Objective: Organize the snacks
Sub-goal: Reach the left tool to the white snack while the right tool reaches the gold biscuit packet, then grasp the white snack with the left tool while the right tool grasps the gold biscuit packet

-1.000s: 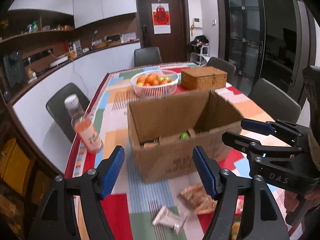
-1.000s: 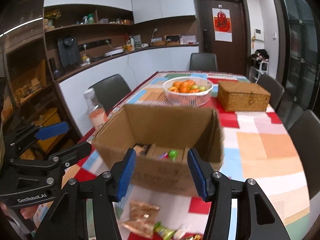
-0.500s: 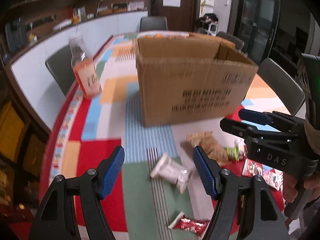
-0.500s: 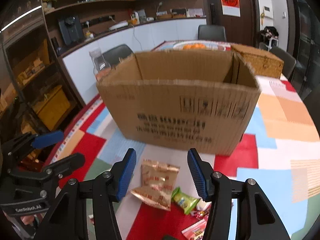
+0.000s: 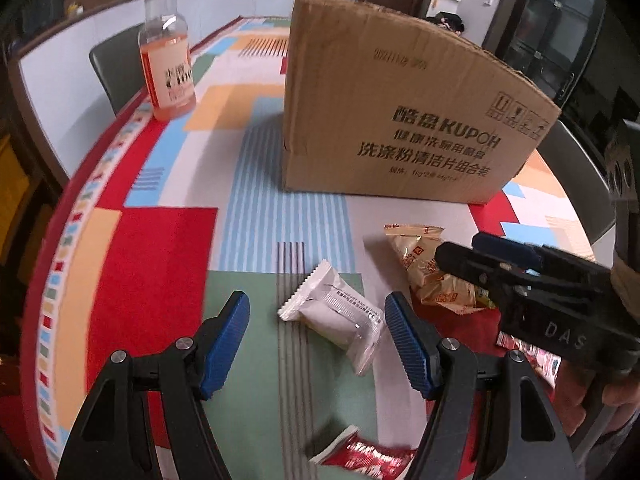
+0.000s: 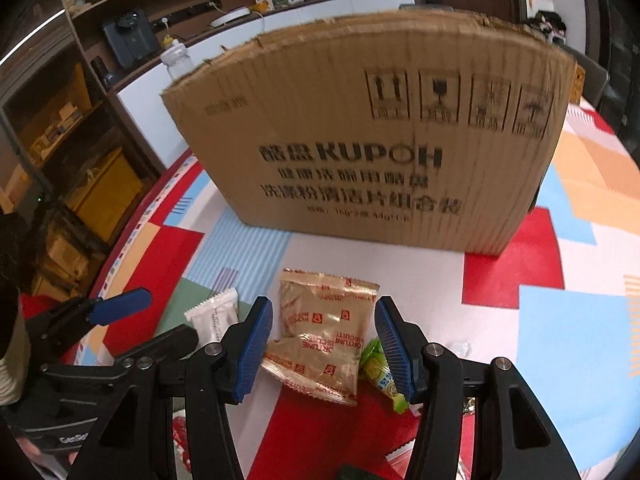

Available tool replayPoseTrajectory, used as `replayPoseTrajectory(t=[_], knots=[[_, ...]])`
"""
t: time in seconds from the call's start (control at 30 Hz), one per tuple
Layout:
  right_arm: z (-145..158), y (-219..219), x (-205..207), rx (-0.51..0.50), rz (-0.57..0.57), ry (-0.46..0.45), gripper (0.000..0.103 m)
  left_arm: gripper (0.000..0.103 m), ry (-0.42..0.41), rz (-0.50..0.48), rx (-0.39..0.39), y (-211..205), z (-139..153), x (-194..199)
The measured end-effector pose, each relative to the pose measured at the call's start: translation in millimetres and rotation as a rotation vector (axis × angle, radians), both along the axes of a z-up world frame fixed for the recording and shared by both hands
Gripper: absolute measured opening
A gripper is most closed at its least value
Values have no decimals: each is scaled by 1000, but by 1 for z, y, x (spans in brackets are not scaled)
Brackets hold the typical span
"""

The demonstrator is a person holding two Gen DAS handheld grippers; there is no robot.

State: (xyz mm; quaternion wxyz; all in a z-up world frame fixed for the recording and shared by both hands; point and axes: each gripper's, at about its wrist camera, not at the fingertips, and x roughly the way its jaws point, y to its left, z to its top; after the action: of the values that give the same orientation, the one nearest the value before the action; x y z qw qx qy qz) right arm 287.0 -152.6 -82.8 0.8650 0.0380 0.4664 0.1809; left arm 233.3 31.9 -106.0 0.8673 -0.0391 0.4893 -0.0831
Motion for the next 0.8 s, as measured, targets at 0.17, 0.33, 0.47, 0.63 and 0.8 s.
replayPoseTrajectory(t=[0.17,0.33,0.47,0.63,0.8], knots=[[-13,-1,4,19,-1,47,54,68,33,11,0,-4,-14,8],[-21,-1,8,17,-14,61,54,68,33,6,2,-5,-17,13],[-23,-1,10,20,-13,69,54,68,42,4,0,-4,-19,13],[-25,2,10,11,-2,72,54,58,56,-10,-53,-4,-24,18],[-29,2,13,26,-8,91,54,45,57,-32,-82,-8,-24,21]])
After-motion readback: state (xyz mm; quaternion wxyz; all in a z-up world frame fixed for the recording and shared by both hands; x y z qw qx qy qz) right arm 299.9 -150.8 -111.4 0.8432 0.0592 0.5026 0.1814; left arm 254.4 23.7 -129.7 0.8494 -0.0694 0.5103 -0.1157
